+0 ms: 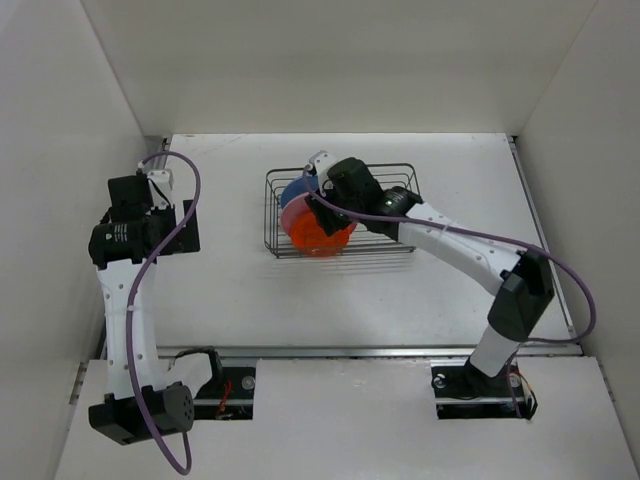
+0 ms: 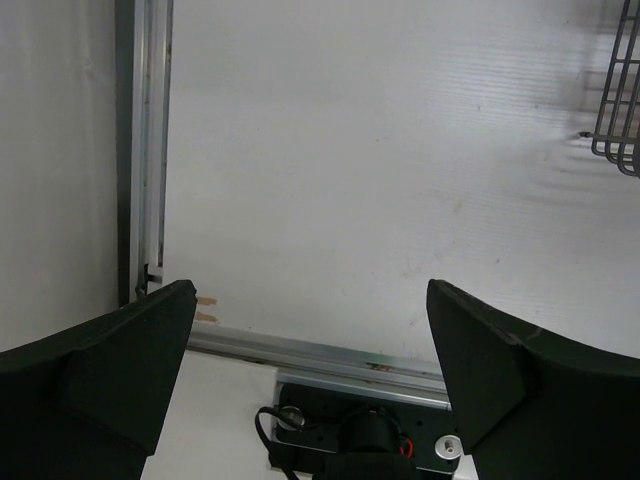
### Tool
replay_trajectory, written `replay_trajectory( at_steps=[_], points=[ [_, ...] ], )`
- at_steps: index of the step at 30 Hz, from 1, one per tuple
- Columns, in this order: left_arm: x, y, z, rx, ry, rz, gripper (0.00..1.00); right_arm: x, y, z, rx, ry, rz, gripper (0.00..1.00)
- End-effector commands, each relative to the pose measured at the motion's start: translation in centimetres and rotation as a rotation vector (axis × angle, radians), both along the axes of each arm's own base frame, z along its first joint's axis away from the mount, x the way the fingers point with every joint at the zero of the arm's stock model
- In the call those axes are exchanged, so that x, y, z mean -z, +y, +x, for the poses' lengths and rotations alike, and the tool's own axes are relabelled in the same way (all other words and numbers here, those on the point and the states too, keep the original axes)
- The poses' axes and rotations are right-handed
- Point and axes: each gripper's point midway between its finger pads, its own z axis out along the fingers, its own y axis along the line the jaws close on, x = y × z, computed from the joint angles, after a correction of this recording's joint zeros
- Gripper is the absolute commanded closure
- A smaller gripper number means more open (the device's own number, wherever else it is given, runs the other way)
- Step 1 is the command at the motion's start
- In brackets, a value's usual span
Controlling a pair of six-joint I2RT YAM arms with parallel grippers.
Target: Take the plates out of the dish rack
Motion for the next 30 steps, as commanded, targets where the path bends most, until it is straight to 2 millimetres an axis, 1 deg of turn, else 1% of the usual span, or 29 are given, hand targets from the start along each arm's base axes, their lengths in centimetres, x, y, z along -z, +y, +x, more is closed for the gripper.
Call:
replay_trajectory(
  at_steps=[1,3,4,5,7,8,9,12,13,14,15,16,17,18,19,20,22,23,24,25,27,28,30],
  points=[
    [0.0,-0.2,0.0,0.019,0.012,-0.008,0.00,0.1,0.0,3.7,0.090,-0.095,-0.091,0.40],
    [0.0,-0.2,0.0,0.019,0.012,-0.008,0.00,1.1,0.1,4.2,0.077,-0.094,-0.140,0.40],
    [0.0,-0.2,0.0,0.019,0.012,-0.008,0.00,2.2,0.2,4.4,0.069,-0.082,-0.165,0.40],
    [0.4,0.0,-0.2,0.009,0.027,0.001,0.00,2.2,0.2,4.4,0.061,-0.087,-0.172,0.40],
    [0.4,0.2,-0.2,0.003,0.021,0.009,0.00,3.0,0.4,4.7,0.061,-0.087,-0.173,0.40],
    [0.4,0.3,-0.3,-0.003,0.022,0.016,0.00,3.8,0.4,4.6,0.059,-0.075,-0.186,0.41],
    [0.4,0.3,-0.3,-0.003,0.022,0.016,0.00,3.7,0.7,4.6,0.051,-0.078,-0.172,0.43],
    [0.6,0.3,-0.5,-0.003,0.022,0.016,0.00,3.7,1.1,4.8,0.040,-0.089,-0.160,0.57],
    [0.6,0.3,-0.5,-0.003,0.022,0.016,0.00,3.7,1.1,4.8,0.039,-0.089,-0.160,0.66],
    [0.4,0.3,-0.3,-0.003,0.013,0.018,0.00,3.7,1.4,4.9,0.033,-0.086,-0.155,0.71],
    [0.4,0.3,-0.3,-0.003,0.013,0.018,0.00,3.9,1.2,4.8,0.026,-0.084,-0.168,0.76],
    [0.2,0.3,-0.4,-0.003,0.004,0.020,0.00,3.3,0.9,4.9,0.025,-0.102,-0.175,0.80],
    [0.1,0.4,-0.1,-0.003,-0.008,0.022,0.00,3.6,0.8,4.5,0.028,-0.116,-0.196,0.86],
    [0.2,0.3,-0.3,-0.003,-0.010,0.022,0.00,3.0,0.3,4.4,0.040,-0.128,-0.196,0.88],
    [-0.2,0.3,-0.2,-0.003,-0.029,0.026,0.00,2.3,0.2,4.7,0.043,-0.152,-0.196,0.90],
    [-0.2,0.3,-0.2,-0.003,-0.029,0.026,0.00,2.4,0.1,4.3,0.044,-0.156,-0.205,0.95],
    [-0.5,0.3,-0.2,-0.003,-0.047,0.029,0.00,1.2,-0.6,4.2,0.056,-0.187,-0.201,1.00],
    [-0.2,0.3,-0.3,-0.003,-0.038,0.028,0.00,0.2,-0.5,4.3,0.060,-0.207,-0.177,1.00],
    [-0.2,0.5,-0.3,-0.009,-0.037,0.034,0.00,0.3,-0.8,4.0,0.065,-0.222,-0.194,1.00],
    [-0.2,0.5,-0.3,-0.009,-0.037,0.034,0.00,-1.1,-1.1,3.9,0.080,-0.250,-0.171,1.00],
    [-0.3,0.4,-0.1,0.004,-0.046,0.035,0.00,-2.5,-1.6,4.2,0.113,-0.291,-0.147,1.00],
    [-0.1,0.4,0.1,0.004,-0.037,0.033,0.00,-3.5,-2.2,4.1,0.134,-0.314,-0.134,1.00],
    [-0.2,0.3,0.3,0.016,-0.046,0.034,0.00,-5.0,-2.3,4.0,0.142,-0.344,-0.095,1.00]
  ],
)
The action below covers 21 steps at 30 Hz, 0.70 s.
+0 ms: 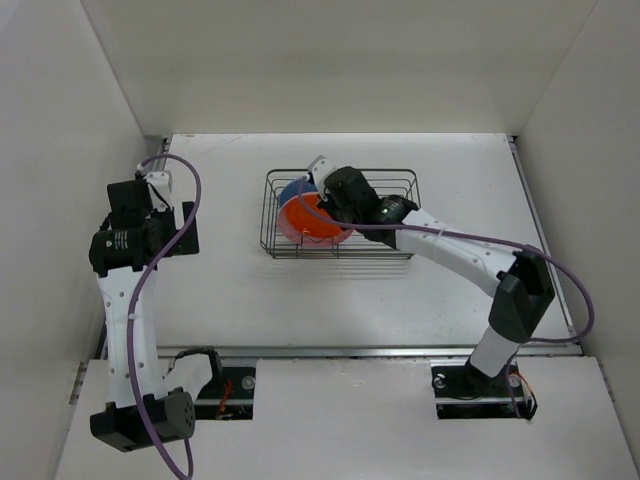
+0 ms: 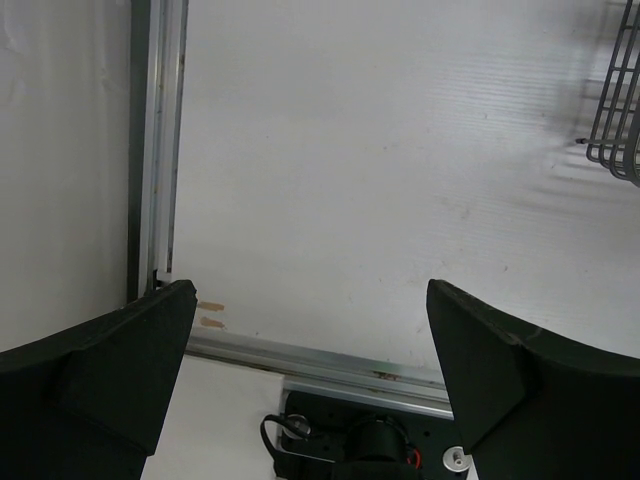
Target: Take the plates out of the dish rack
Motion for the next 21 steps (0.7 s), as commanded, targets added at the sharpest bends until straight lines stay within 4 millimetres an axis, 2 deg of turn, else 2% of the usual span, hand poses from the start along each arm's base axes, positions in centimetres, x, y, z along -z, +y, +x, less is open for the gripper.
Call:
replay_trajectory(
  at_steps=[1,6,7,8,9,11,12,13,14,15,16,17,18,19,20,21],
  points=[
    [-0.4,0.0,1.0,0.027,-0.033,0.007,0.00,-7.5,0.3,0.5,0.037,-0.172,0.174,1.00],
    [-1.6,-0.5,2.9,0.078,-0.026,-0.023,0.00,-11.0,0.4,-1.0,0.024,-0.191,0.334,1.00],
    [-1.9,-0.7,3.3,0.087,-0.026,-0.034,0.00,-11.4,0.2,-0.8,0.053,-0.179,0.403,1.00],
    [-2.1,-0.9,3.5,0.094,-0.018,-0.044,0.00,-11.3,-0.6,-0.5,0.074,-0.159,0.444,1.00],
    [-2.8,-0.9,4.4,0.118,-0.021,-0.045,0.00,-12.6,-1.5,-0.5,0.094,-0.166,0.507,1.00],
    [-3.3,-3.3,5.1,0.245,-0.008,-0.081,0.00,-13.6,-3.2,0.1,0.181,-0.146,0.658,1.00],
    [-3.9,-4.2,6.2,0.293,-0.016,-0.083,0.00,-13.7,-6.3,1.2,0.263,-0.148,0.700,1.00],
    [-4.0,-6.5,6.5,0.386,-0.007,-0.086,0.00,-13.6,-7.8,1.7,0.337,-0.119,0.771,1.00],
    [-4.1,-7.8,7.0,0.448,-0.005,-0.073,0.00,-13.0,-9.6,2.1,0.398,-0.092,0.787,1.00],
    [-4.3,-8.8,7.7,0.477,-0.008,-0.046,0.00,-12.2,-13.3,3.4,0.497,-0.081,0.807,1.00],
    [-4.1,-9.8,9.0,0.502,0.002,-0.016,0.01,-12.1,-15.4,3.5,0.554,-0.075,0.837,1.00],
    [-4.0,-11.7,9.7,0.548,0.006,0.051,0.01,-11.7,-17.3,3.6,0.634,-0.047,0.895,1.00],
    [-3.8,-12.9,10.3,0.589,0.018,0.089,0.03,-11.1,-19.0,3.3,0.679,-0.014,0.923,1.00],
    [-3.3,-14.4,11.9,0.626,0.039,0.119,0.06,-10.4,-23.6,3.0,0.799,-0.038,0.959,1.00],
    [-2.8,-17.0,11.8,0.704,0.061,0.148,0.07,-9.9,-25.5,2.7,0.874,-0.029,1.016,1.00],
    [-2.3,-17.8,12.2,0.721,0.084,0.199,0.07,-9.2,-27.3,2.3,0.930,-0.028,1.037,1.00]
  ],
)
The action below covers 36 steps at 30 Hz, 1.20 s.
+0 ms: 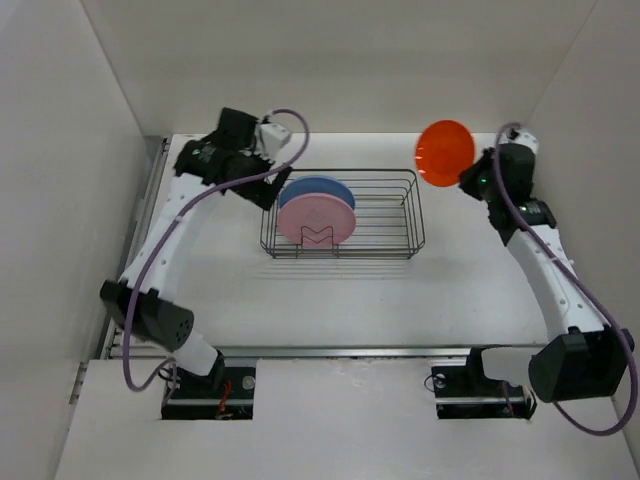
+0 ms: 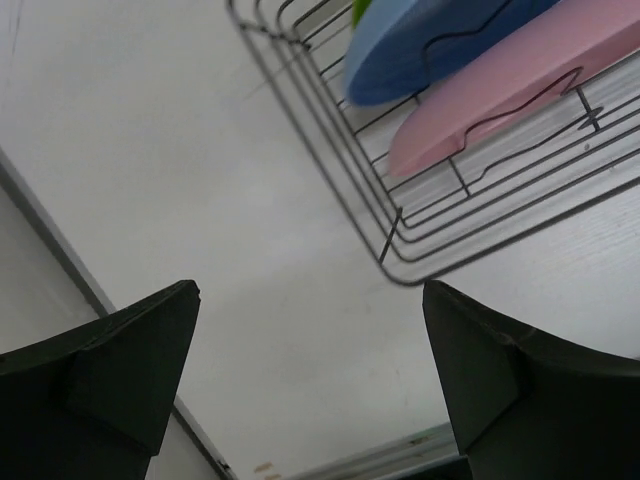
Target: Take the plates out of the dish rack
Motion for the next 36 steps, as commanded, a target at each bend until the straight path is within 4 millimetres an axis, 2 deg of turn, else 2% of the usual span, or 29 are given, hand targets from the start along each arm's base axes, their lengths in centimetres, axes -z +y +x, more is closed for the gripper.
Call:
replay_trajectory(
  at_steps=[1,2,3,4,5,6,7,8,10,11,14,15,16,18,20,21,24,25,26,28,29,31,36],
  points=[
    [1.1,-3.3,1.5,0.123,-0.001,0.177,0.08,1.2,-5.4,-2.5,0.205,0.034,0.241,1.00],
    [2.4,-4.5,2.7,0.143,0.012,0.211,0.13,2.6,-6.7,-2.9,0.254,0.064,0.259,1.00],
    [2.9,-5.8,2.9,0.167,0.010,0.233,0.15,4.0,-7.9,-3.4,0.314,0.096,0.294,1.00],
    [3.6,-6.6,3.6,0.184,0.003,0.246,0.15,5.8,-8.4,-3.9,0.329,0.153,0.332,1.00],
    [4.4,-7.4,4.2,0.194,0.011,0.251,0.16,9.0,-10.5,-4.7,0.398,0.225,0.374,1.00],
    [4.5,-7.9,4.4,0.211,0.010,0.257,0.20,10.7,-10.9,-5.2,0.409,0.262,0.417,1.00],
    [5.0,-8.5,4.5,0.225,0.017,0.239,0.22,11.6,-11.4,-5.0,0.408,0.255,0.457,1.00],
    [5.0,-8.6,4.5,0.232,0.020,0.231,0.24,14.2,-11.7,-6.1,0.415,0.300,0.520,1.00],
    [5.6,-9.2,4.3,0.261,0.040,0.214,0.29,17.3,-12.2,-7.0,0.424,0.335,0.589,1.00],
    [5.6,-9.5,4.5,0.266,0.035,0.203,0.31,17.7,-11.8,-7.1,0.405,0.335,0.601,1.00],
    [6.2,-10.1,4.6,0.266,0.044,0.201,0.44,20.4,-12.4,-7.7,0.417,0.396,0.626,1.00],
    [6.2,-10.1,4.6,0.266,0.044,0.201,0.51,21.3,-12.0,-8.0,0.407,0.425,0.633,1.00],
    [6.7,-10.2,4.6,0.259,0.056,0.200,0.54,22.4,-12.0,-8.2,0.409,0.459,0.635,1.00],
    [6.7,-10.2,4.6,0.252,0.057,0.195,0.55,23.2,-11.9,-8.4,0.405,0.485,0.630,1.00],
    [7.2,-10.4,4.6,0.259,0.070,0.191,0.63,24.1,-12.3,-8.7,0.413,0.506,0.614,1.00],
    [7.2,-10.4,4.6,0.251,0.072,0.186,0.66,23.8,-12.4,-8.6,0.413,0.505,0.613,1.00],
    [8.1,-10.4,4.4,0.245,0.104,0.196,0.77,24.2,-12.6,-8.7,0.415,0.531,0.599,0.82],
    [7.9,-10.4,4.3,0.236,0.108,0.190,0.81,24.7,-12.6,-9.1,0.428,0.556,0.600,0.68],
    [8.2,-10.4,4.3,0.227,0.122,0.190,0.83,24.7,-12.7,-8.9,0.423,0.557,0.593,0.59],
    [8.5,-10.4,4.3,0.228,0.130,0.194,0.97,25.0,-12.8,-9.1,0.436,0.581,0.591,0.43],
    [8.5,-10.4,4.3,0.228,0.130,0.194,1.00,25.0,-12.8,-9.2,0.431,0.582,0.584,0.32],
    [9.1,-10.2,4.2,0.216,0.149,0.207,1.00,25.1,-12.7,-9.4,0.425,0.592,0.579,0.26],
    [6.4,-10.4,4.9,0.176,0.087,0.175,1.00,23.6,-13.0,-9.6,0.405,0.561,0.533,0.23]
  ],
)
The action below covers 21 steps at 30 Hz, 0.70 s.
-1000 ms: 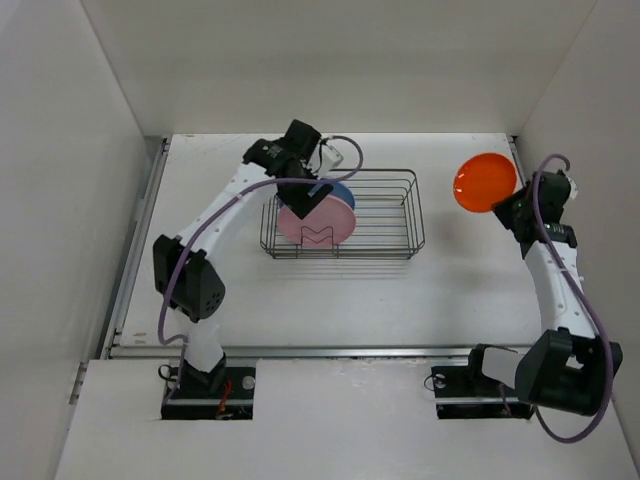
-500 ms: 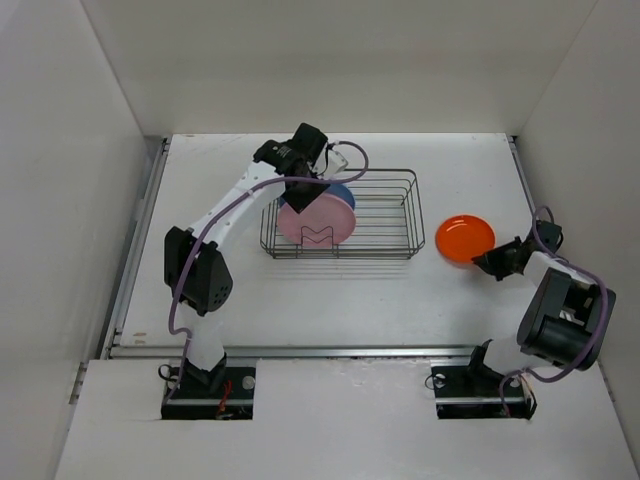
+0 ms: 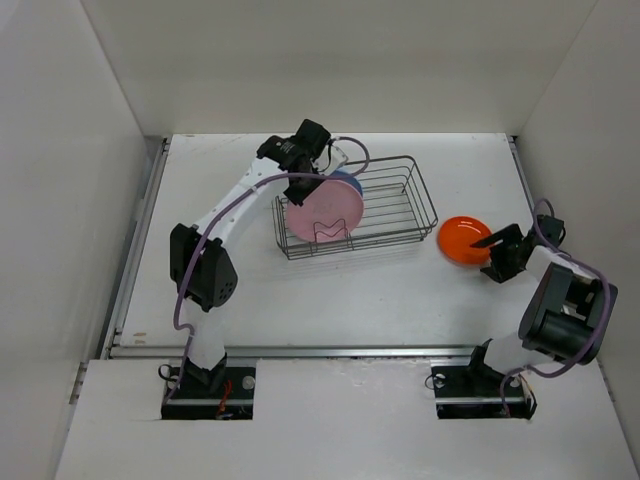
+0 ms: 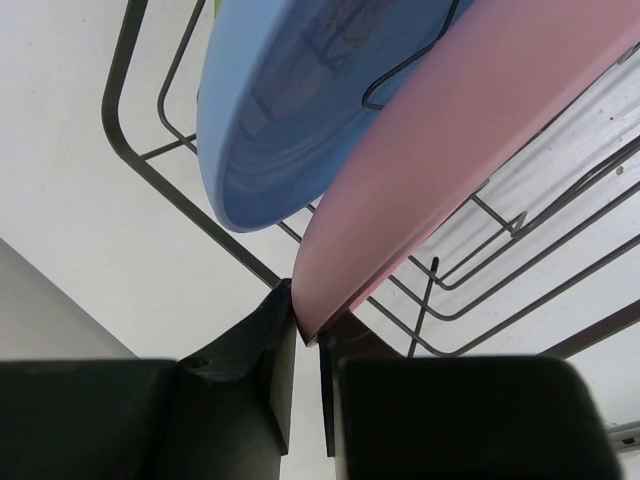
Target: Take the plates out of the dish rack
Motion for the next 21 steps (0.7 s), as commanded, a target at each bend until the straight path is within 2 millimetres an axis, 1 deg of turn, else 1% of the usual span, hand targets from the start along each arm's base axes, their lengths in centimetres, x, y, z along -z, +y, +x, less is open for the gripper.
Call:
replay_trajectory(
  at_steps=[1,3,4,7,8,9,10,11,12,13,14,15,16,17,19,20,21],
  points=[
    [-3.8,-0.5,0.1,-0.051,-0.064,-0.089,1.00,-1.7,-0.9,-0.6,-0.022,-0.011,-0.088,0.23],
    [-5.3,-0.5,0.3,-0.055,-0.112,-0.110,1.00,-3.0,-1.2,-0.4,-0.037,-0.028,-0.144,0.23],
    [-6.2,-0.2,0.3,-0.063,-0.143,-0.115,1.00,-4.3,-1.5,-0.3,-0.036,-0.059,-0.176,0.23],
    [-7.7,0.2,0.7,-0.069,-0.205,-0.121,1.00,-6.7,-0.9,0.4,-0.093,-0.107,-0.242,0.23],
    [-8.3,0.5,0.6,-0.077,-0.222,-0.118,1.00,-7.5,-0.6,0.5,-0.099,-0.131,-0.261,0.22],
    [-8.3,0.6,0.7,-0.066,-0.223,-0.111,1.00,-8.3,-0.3,0.8,-0.122,-0.155,-0.280,0.19],
    [-8.3,0.7,0.7,-0.070,-0.228,-0.104,1.00,-9.2,0.7,1.4,-0.163,-0.186,-0.298,0.19],
    [-8.7,0.7,0.8,-0.058,-0.237,-0.101,1.00,-9.4,1.3,1.5,-0.181,-0.197,-0.300,0.17],
    [-9.1,0.7,0.7,-0.049,-0.252,-0.090,1.00,-10.2,1.8,1.8,-0.202,-0.221,-0.314,0.15],
    [-9.3,1.1,0.8,-0.062,-0.264,-0.073,1.00,-10.4,2.3,2.0,-0.219,-0.232,-0.316,0.15],
    [-9.6,1.1,0.9,-0.063,-0.271,-0.078,1.00,-11.7,3.2,2.5,-0.244,-0.268,-0.326,0.15],
    [-10.3,1.2,0.6,-0.063,-0.281,-0.085,1.00,-12.0,3.5,2.8,-0.262,-0.278,-0.334,0.15],
    [-10.3,1.2,0.6,-0.063,-0.281,-0.085,1.00,-12.4,4.0,2.7,-0.274,-0.291,-0.337,0.14],
    [-11.0,1.4,0.4,-0.064,-0.295,-0.094,1.00,-13.6,4.6,3.4,-0.301,-0.329,-0.355,0.14],
    [-12.1,1.7,-0.1,-0.065,-0.318,-0.110,1.00,-14.3,5.5,3.6,-0.337,-0.352,-0.368,0.14],
    [-12.3,1.8,0.2,-0.082,-0.333,-0.112,1.00,-15.0,5.9,3.9,-0.358,-0.377,-0.385,0.14],
    [-13.1,1.9,0.2,-0.089,-0.357,-0.120,1.00,-15.5,6.8,4.2,-0.383,-0.394,-0.385,0.14]
  ],
)
